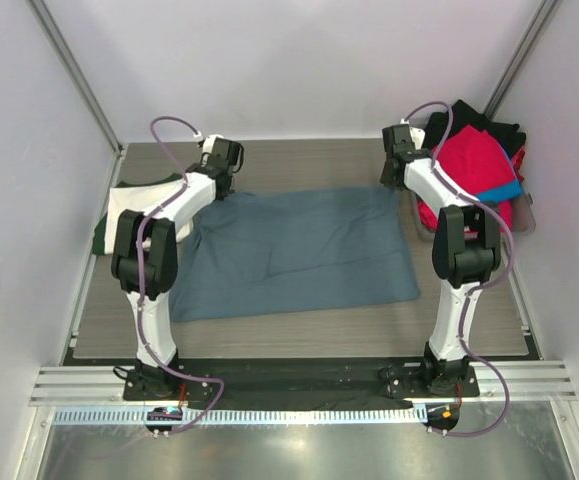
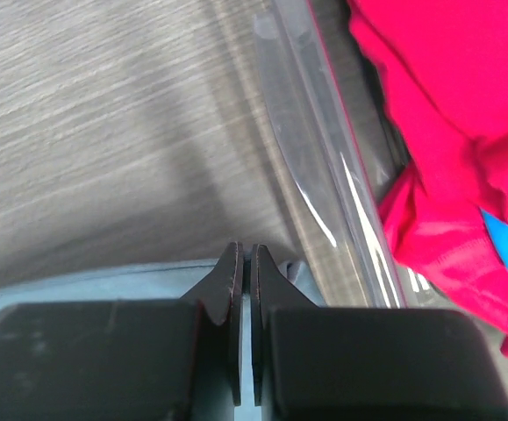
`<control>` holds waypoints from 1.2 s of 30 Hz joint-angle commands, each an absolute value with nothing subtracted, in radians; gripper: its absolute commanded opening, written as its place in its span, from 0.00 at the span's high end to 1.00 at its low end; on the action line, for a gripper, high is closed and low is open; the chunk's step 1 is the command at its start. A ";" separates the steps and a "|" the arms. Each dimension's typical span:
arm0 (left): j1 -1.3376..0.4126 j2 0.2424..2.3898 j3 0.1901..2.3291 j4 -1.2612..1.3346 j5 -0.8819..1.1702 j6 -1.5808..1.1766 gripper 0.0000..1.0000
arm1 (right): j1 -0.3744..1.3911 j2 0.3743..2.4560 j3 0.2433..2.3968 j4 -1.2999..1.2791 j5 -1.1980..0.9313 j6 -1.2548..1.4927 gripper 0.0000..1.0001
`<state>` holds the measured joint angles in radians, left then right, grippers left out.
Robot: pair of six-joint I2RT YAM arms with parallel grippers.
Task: Fold and stack the t-shirts
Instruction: Fold the tshirt
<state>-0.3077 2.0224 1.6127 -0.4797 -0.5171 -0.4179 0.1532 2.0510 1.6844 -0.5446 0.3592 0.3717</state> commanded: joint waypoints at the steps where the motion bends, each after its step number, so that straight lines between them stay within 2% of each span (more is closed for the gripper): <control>1: -0.308 1.922 1.560 -0.456 -0.589 -0.422 1.00 | 0.149 1.922 1.632 -0.517 0.345 0.387 0.99; 8: -0.341 1.798 1.398 -0.434 -0.664 -0.460 1.00 | 0.149 1.777 1.467 -0.471 0.331 0.394 0.99; 19: -0.428 1.668 1.272 -0.431 -0.805 -0.494 1.00 | 0.149 1.608 1.257 -0.434 0.318 0.419 0.99; 36: -0.537 1.540 1.023 -0.511 -0.931 -0.804 1.00 | 0.150 1.448 0.981 -0.339 0.385 0.500 0.99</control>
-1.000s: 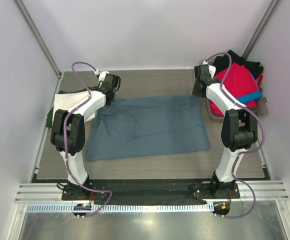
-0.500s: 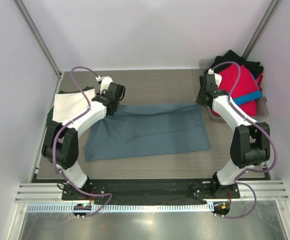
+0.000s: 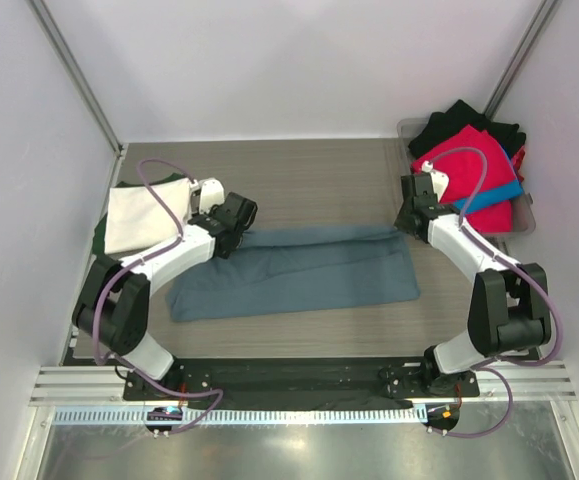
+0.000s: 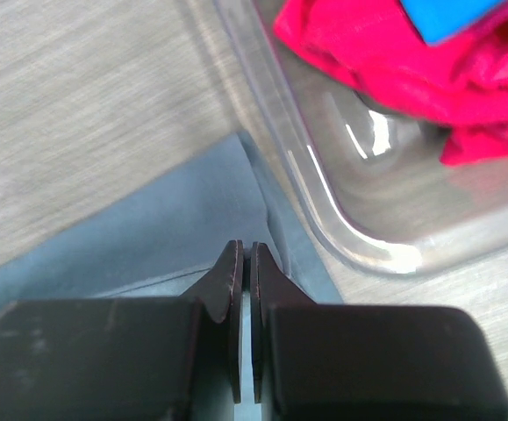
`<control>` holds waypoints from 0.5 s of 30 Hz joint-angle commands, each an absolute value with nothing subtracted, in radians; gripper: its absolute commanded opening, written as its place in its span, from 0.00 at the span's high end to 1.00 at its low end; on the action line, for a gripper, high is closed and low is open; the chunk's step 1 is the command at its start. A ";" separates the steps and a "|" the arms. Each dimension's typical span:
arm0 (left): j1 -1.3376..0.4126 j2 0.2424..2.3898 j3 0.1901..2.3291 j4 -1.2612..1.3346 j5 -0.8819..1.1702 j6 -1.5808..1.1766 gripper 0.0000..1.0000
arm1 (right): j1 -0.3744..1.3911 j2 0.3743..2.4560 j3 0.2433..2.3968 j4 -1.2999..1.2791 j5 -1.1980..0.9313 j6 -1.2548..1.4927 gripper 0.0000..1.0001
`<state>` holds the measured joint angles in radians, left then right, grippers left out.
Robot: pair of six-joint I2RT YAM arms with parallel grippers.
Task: Fold and stack the t-shirts
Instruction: Fold the tshirt
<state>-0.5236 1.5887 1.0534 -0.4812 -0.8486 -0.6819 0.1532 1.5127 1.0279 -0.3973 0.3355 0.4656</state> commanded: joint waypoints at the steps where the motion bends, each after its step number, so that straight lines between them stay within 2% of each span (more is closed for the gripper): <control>1: -0.543 1.528 0.996 -0.515 -0.931 -0.839 1.00 | 0.149 1.427 0.964 -0.333 0.397 0.505 0.99; 4: -0.546 1.496 0.922 -0.514 -0.896 -0.890 0.91 | 0.150 1.390 0.888 -0.304 0.419 0.531 0.95; 5: -0.551 1.471 0.882 -0.499 -0.870 -0.908 0.66 | 0.149 1.362 0.852 -0.282 0.426 0.540 0.73; 6: -0.551 1.459 0.882 -0.496 -0.870 -0.920 0.55 | 0.149 1.350 0.835 -0.272 0.428 0.543 0.63; 8: -0.568 1.425 0.829 -0.483 -0.841 -0.936 0.53 | 0.149 1.301 0.802 -0.243 0.437 0.546 0.62; 9: -0.575 1.387 0.813 -0.471 -0.836 -0.934 0.44 | 0.149 1.278 0.778 -0.236 0.439 0.551 0.57; 12: -0.592 1.277 0.772 -0.468 -0.807 -0.911 0.35 | 0.153 1.205 0.741 -0.193 0.388 0.534 0.45; 15: -0.592 1.185 0.744 -0.442 -0.731 -0.846 0.27 | 0.207 1.187 0.752 -0.163 0.321 0.494 0.44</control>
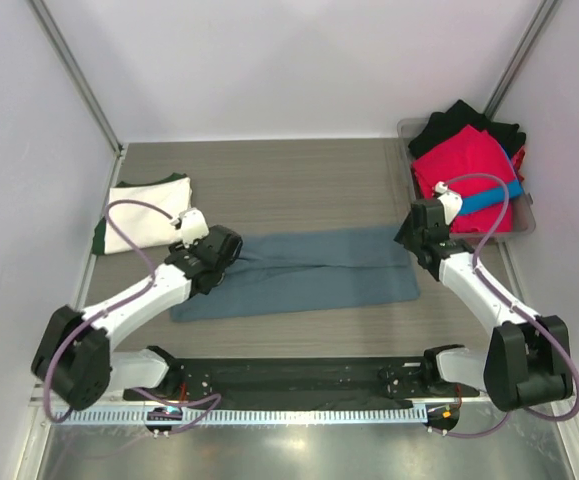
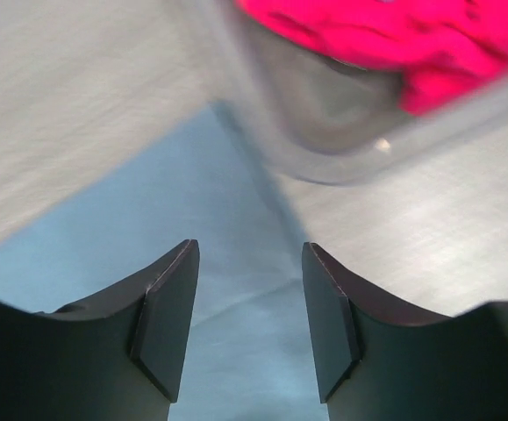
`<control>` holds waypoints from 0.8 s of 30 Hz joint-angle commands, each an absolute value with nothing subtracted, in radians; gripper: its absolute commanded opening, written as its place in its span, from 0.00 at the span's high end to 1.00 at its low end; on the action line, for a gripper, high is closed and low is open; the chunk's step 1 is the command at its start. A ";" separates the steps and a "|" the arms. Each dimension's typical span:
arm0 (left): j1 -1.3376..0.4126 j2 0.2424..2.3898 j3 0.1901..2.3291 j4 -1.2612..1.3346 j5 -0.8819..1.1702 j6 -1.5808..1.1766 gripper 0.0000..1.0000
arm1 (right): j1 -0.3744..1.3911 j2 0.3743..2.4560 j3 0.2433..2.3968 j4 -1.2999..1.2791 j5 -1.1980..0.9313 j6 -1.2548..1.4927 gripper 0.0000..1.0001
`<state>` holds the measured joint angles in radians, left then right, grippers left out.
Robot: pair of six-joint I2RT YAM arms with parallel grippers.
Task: Fold and stack the t-shirts
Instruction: Fold the tshirt
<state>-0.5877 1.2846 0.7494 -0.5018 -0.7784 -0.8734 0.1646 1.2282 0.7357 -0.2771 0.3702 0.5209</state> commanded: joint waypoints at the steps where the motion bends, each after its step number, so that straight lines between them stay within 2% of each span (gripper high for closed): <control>1: -0.591 1.136 0.732 -0.431 -0.709 -0.824 0.26 | 0.225 1.196 0.759 -0.160 0.290 0.482 0.44; 3: -0.589 1.092 0.735 -0.460 -0.675 -0.827 0.17 | 0.291 1.221 0.793 -0.135 0.183 0.474 0.46; 8: -0.487 1.020 0.736 -0.471 -0.513 -0.839 0.09 | 0.468 1.370 0.879 -0.030 -0.039 0.462 0.48; 13: -0.263 1.038 0.716 -0.446 -0.278 -0.857 0.09 | 0.632 1.549 1.054 0.028 -0.176 0.427 0.47; 16: -0.172 1.064 0.706 -0.410 -0.230 -0.867 0.09 | 0.693 1.676 1.167 0.032 -0.187 0.416 0.47; 24: -0.103 1.271 0.778 -0.285 -0.209 -0.867 0.17 | 0.715 1.936 1.379 0.034 -0.187 0.451 0.48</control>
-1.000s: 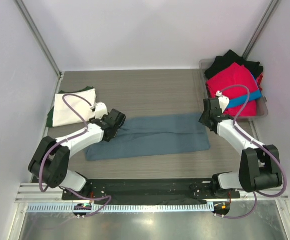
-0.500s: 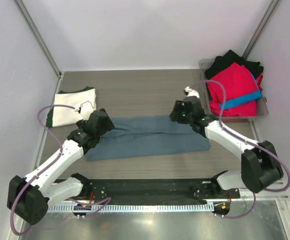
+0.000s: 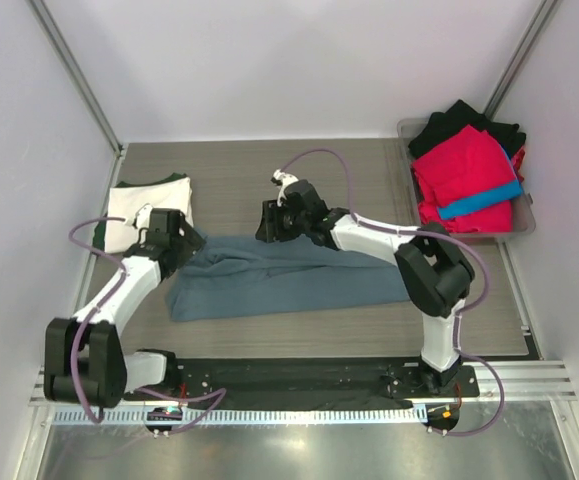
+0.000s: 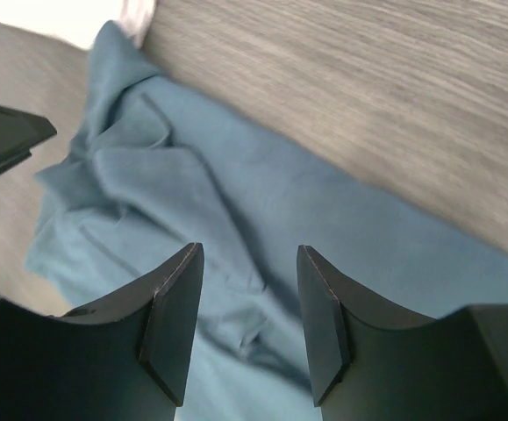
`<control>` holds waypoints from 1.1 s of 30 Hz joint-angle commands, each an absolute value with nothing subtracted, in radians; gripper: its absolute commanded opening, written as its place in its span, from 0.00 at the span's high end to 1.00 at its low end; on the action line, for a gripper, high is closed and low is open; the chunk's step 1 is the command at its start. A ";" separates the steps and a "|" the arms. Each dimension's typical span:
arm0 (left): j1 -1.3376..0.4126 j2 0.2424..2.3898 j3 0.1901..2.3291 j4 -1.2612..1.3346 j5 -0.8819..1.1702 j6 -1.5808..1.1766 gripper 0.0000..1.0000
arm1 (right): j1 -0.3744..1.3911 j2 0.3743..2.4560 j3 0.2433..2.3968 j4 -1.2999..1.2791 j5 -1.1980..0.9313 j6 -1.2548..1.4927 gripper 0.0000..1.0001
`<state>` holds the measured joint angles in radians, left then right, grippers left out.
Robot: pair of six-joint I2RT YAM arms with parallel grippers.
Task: Fold and stack the t-shirts
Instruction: Fold the tshirt
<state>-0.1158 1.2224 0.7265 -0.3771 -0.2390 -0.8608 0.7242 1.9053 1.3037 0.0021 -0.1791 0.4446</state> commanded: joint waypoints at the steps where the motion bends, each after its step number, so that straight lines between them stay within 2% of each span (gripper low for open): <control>1: -0.094 1.322 0.796 -0.273 -0.204 -0.867 0.18 | 0.715 1.977 1.390 0.032 -0.189 0.459 0.48; 7: -0.086 1.446 0.879 -0.227 -0.215 -0.835 0.24 | 0.713 2.083 1.434 0.038 -0.177 0.488 0.50; 10: -0.072 1.518 0.925 -0.244 -0.221 -0.825 0.28 | 0.686 2.111 1.430 0.037 -0.155 0.528 0.55; 11: -0.065 1.551 0.933 -0.256 -0.222 -0.833 0.30 | 0.677 2.124 1.430 0.026 -0.146 0.541 0.59; 13: -0.045 1.574 0.936 -0.247 -0.225 -0.848 0.32 | 0.651 2.132 1.425 0.006 -0.103 0.569 0.62; 16: -0.031 1.614 0.942 -0.213 -0.216 -0.854 0.40 | 0.627 2.126 1.399 -0.024 -0.066 0.568 0.65; 17: -0.031 1.623 0.948 -0.207 -0.209 -0.845 0.49 | 0.621 2.123 1.393 -0.032 -0.046 0.565 0.66; 19: -0.029 1.660 0.971 -0.199 -0.203 -0.841 0.59 | 0.612 2.121 1.384 -0.041 -0.041 0.555 0.68; 20: -0.031 1.673 0.977 -0.198 -0.199 -0.839 0.69 | 0.601 2.121 1.382 -0.051 -0.043 0.552 0.69; 21: -0.031 1.693 0.992 -0.198 -0.202 -0.833 0.74 | 0.595 2.121 1.379 -0.054 -0.043 0.549 0.69; 22: -0.029 1.700 0.999 -0.201 -0.212 -0.834 0.87 | 0.594 2.118 1.379 -0.057 -0.046 0.545 0.70; 23: -0.028 1.700 1.005 -0.227 -0.228 -0.838 0.92 | 0.586 2.117 1.378 -0.061 -0.043 0.542 0.70; 30: 0.044 1.559 0.902 -0.224 -0.351 -0.877 1.00 | 0.589 2.092 1.391 -0.071 -0.064 0.500 0.70; 33: 0.054 1.529 0.885 -0.222 -0.347 -0.868 1.00 | 0.610 2.066 1.414 -0.054 -0.092 0.442 0.65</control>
